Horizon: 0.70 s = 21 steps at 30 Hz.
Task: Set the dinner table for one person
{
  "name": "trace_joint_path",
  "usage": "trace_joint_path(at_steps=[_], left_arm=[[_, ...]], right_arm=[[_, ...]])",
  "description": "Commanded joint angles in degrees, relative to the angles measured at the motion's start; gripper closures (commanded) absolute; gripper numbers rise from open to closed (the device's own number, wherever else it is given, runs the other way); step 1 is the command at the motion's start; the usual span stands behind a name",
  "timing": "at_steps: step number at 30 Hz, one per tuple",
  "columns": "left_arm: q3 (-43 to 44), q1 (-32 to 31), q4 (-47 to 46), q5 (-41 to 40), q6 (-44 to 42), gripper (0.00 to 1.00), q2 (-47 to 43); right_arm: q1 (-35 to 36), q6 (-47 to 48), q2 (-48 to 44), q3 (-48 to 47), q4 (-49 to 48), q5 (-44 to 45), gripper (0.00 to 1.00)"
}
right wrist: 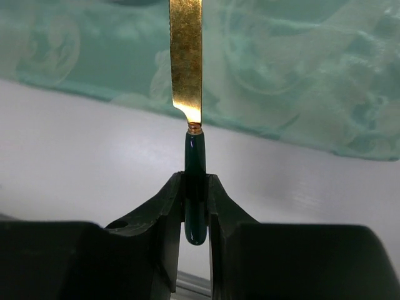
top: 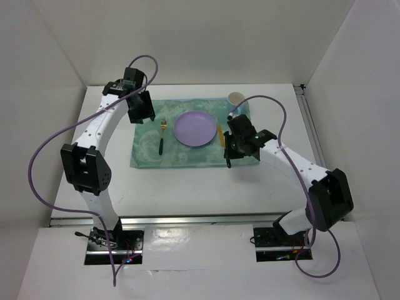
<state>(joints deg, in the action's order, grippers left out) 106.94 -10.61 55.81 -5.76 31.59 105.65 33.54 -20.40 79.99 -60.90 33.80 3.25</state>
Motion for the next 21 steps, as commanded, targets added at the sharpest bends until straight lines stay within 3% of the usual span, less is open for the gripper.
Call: trace_joint_path(at_steps=[1,11,21], left_arm=[[-2.3,0.2,-0.6,1.3,1.0,0.41,-1.8],[-3.7,0.2,-0.6,1.8,1.0,0.41,-1.8],[-4.3,0.2,-1.1,1.8,1.0,0.41,-1.8]], right_arm=[[-4.8,-4.2,4.8,-5.1,-1.6,-0.4,1.0],[-13.9,-2.2,18.1,-12.6,-4.3,-1.8,1.0],[-16.3,-0.4,23.7,-10.6,-10.4,-2.4,1.0]])
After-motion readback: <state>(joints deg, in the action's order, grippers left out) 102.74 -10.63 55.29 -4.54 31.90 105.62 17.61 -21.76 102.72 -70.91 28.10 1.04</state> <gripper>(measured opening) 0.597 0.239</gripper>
